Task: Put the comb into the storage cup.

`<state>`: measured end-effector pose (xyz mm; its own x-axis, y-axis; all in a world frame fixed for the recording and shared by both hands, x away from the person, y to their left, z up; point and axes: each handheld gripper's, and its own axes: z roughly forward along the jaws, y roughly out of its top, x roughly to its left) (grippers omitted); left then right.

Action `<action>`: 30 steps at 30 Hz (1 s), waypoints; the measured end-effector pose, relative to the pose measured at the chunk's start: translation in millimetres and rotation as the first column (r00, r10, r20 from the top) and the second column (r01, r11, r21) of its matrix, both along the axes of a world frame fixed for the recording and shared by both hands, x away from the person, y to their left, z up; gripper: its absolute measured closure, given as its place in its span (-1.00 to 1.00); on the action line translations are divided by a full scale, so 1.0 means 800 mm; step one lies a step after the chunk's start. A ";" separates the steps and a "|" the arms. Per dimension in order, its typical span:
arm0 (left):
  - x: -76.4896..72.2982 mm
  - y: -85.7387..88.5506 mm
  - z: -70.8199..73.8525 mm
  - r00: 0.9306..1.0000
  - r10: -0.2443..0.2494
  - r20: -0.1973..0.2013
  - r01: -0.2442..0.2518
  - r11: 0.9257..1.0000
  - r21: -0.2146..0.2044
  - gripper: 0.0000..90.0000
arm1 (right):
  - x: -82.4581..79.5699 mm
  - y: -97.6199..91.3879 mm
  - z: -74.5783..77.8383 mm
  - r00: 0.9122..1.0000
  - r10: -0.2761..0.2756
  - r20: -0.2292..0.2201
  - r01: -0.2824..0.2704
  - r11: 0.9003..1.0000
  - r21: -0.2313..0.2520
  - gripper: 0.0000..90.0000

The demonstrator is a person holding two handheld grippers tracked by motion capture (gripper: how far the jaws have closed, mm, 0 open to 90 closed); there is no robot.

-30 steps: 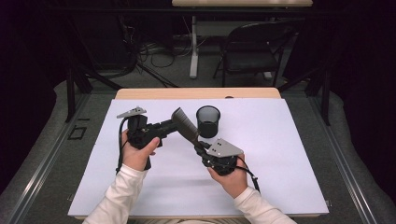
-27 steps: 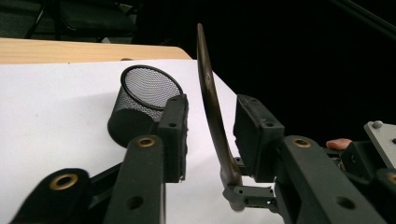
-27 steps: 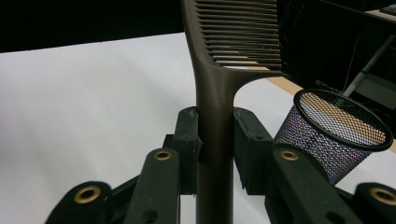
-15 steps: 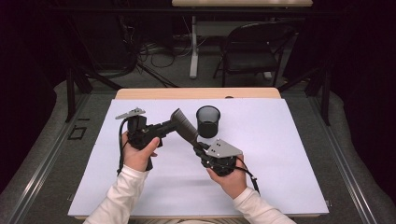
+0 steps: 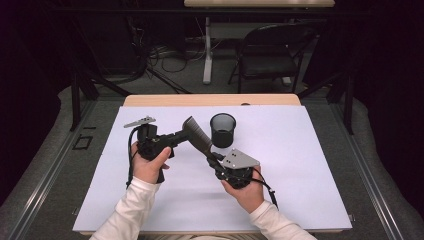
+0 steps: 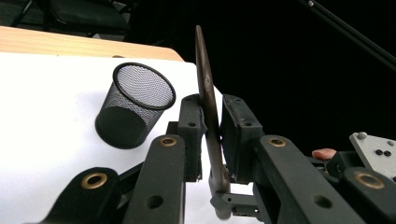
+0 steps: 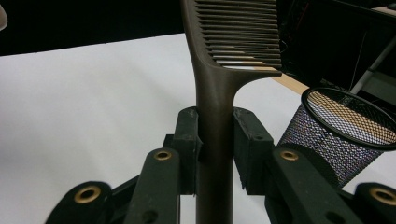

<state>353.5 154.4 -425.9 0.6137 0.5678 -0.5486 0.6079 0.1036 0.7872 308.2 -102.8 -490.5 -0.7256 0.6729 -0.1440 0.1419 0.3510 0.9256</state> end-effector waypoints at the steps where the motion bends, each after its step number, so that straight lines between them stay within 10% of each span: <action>1: 0.000 0.000 0.000 1.000 0.000 -0.002 0.000 1.000 -0.002 0.77 | 0.000 0.000 0.000 1.000 0.000 0.000 0.000 1.000 0.000 0.62; 30: 0.007 0.007 -0.008 0.996 -0.034 -0.085 0.025 0.994 -0.102 0.87 | 0.001 0.001 -0.003 1.000 0.001 -0.004 -0.001 1.000 -0.005 0.61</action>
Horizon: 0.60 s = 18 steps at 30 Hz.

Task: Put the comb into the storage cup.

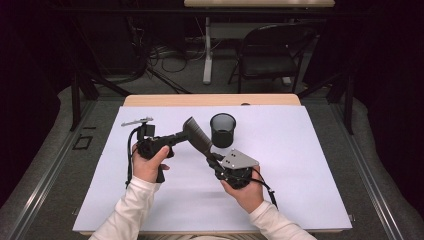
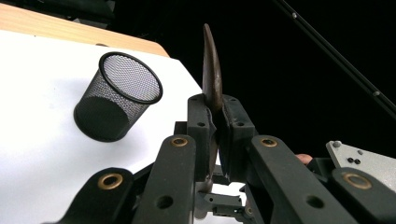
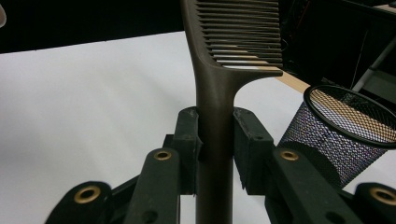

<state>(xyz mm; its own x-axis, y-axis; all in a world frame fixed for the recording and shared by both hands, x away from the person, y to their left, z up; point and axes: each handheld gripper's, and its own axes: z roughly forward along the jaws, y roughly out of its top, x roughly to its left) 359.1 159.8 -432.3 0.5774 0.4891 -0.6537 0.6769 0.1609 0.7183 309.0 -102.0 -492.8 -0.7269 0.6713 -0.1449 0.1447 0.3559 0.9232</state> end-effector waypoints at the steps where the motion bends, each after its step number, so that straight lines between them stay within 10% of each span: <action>1: 0.000 0.000 0.000 1.000 0.000 -0.001 0.000 1.000 -0.001 0.87 | 0.000 0.000 0.000 1.000 0.000 0.000 0.000 1.000 0.000 0.61; 18: 0.003 0.002 -0.003 1.000 -0.003 -0.021 0.003 1.000 -0.020 0.88 | 0.002 0.000 -0.001 1.000 0.005 -0.011 -0.005 1.000 0.005 0.61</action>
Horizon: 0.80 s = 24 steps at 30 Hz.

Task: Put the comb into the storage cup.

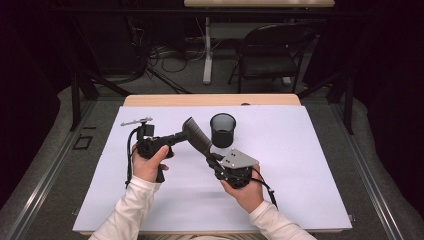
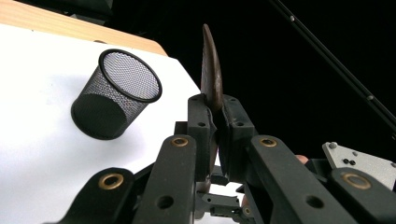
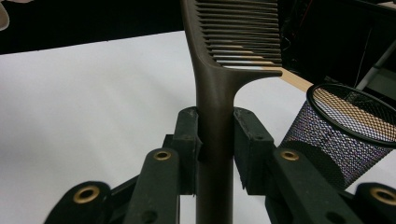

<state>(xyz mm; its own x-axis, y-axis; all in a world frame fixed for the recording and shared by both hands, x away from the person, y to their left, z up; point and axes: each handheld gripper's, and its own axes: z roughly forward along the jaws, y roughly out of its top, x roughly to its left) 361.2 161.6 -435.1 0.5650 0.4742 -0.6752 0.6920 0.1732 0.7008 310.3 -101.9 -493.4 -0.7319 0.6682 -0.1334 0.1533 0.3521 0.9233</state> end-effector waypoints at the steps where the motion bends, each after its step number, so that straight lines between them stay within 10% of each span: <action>1: 0.000 0.000 0.000 1.000 -0.001 0.001 0.001 1.000 -0.001 0.88 | 0.000 0.000 0.000 1.000 0.000 0.000 0.000 1.000 -0.001 0.61; 24: 0.009 0.004 -0.011 0.999 0.025 -0.038 -0.026 1.000 -0.013 0.88 | 0.004 -0.001 -0.003 1.000 -0.006 -0.018 0.006 1.000 0.000 0.42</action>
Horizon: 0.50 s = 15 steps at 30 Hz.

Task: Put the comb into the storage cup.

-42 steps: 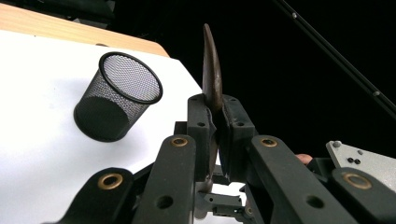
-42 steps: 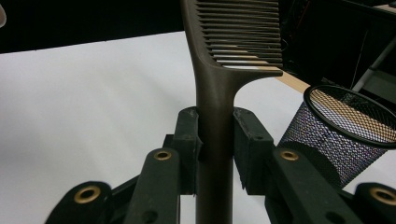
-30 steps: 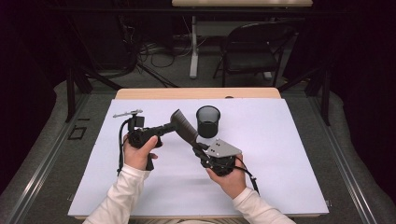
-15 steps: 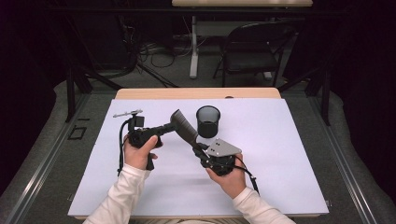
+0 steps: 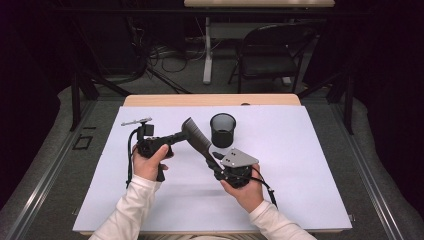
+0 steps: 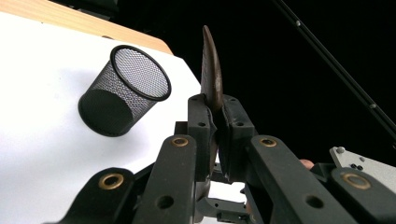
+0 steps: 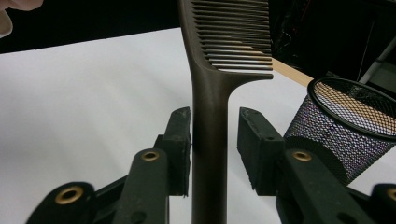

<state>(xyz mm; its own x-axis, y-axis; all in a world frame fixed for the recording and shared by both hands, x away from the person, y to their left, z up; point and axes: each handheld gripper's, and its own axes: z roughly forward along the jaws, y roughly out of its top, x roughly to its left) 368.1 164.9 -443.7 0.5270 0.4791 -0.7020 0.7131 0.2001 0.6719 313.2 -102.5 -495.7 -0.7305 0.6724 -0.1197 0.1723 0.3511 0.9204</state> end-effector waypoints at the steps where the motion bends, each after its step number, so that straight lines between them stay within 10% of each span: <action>1: 0.000 0.000 0.000 1.000 0.001 0.001 -0.001 1.000 0.000 0.88 | 0.000 0.000 0.000 1.000 -0.001 0.001 0.001 1.000 0.002 0.39; 15: 0.004 0.009 -0.003 1.000 0.027 0.002 -0.027 1.000 -0.003 0.88 | 0.005 -0.002 0.002 0.999 0.036 -0.028 -0.035 0.999 0.001 0.19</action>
<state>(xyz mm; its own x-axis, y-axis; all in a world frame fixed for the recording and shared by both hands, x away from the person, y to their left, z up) 371.2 171.8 -445.9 0.5155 0.4912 -0.7021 0.7058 0.2212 0.6730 317.2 -103.8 -493.8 -0.7569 0.6460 -0.0987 0.1855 0.3573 0.9154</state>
